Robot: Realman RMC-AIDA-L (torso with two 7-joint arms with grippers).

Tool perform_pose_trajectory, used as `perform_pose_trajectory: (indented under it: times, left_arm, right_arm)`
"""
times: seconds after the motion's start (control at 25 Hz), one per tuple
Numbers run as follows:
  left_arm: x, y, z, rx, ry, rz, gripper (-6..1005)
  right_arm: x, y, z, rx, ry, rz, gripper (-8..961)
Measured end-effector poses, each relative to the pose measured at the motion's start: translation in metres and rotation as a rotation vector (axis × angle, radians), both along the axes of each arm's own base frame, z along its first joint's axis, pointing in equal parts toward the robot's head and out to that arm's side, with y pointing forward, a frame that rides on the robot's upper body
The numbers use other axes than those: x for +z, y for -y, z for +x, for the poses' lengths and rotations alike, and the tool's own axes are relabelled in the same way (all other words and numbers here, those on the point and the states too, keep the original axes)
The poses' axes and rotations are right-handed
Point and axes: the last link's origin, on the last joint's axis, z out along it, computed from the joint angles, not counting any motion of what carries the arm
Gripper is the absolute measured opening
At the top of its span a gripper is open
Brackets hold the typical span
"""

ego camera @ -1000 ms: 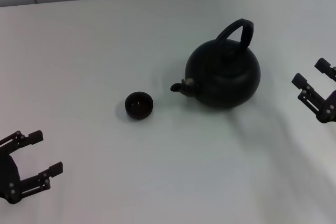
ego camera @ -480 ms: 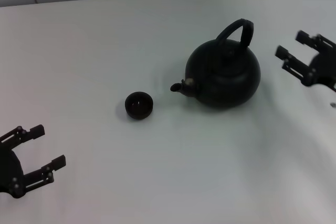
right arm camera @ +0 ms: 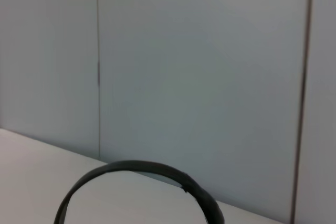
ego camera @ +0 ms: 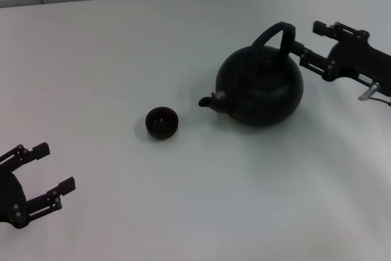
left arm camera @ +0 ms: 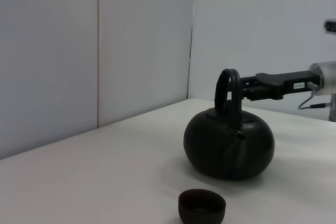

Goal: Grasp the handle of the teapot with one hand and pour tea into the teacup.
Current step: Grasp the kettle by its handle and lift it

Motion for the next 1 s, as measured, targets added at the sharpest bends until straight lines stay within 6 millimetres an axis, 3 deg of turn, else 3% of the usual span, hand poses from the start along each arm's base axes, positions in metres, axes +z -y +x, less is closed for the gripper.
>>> perform_pose_trajectory:
  times: [0.32,0.84,1.0]
  left_arm:
    - [-0.002,0.001,0.0,0.001,0.009,0.003,813]
    - [-0.001,0.003,-0.001,0.008,0.018,0.013,813]
    - [-0.002,0.003,0.0,0.013,0.027,0.017,813]
  right_arm:
    - [-0.003,-0.015,-0.009,0.009,0.031,-0.016,628]
    - [-0.008,-0.016,-0.012,0.017,0.041,-0.036,479]
    - [-0.008,-0.016,-0.012,0.019,0.042,-0.037,316]
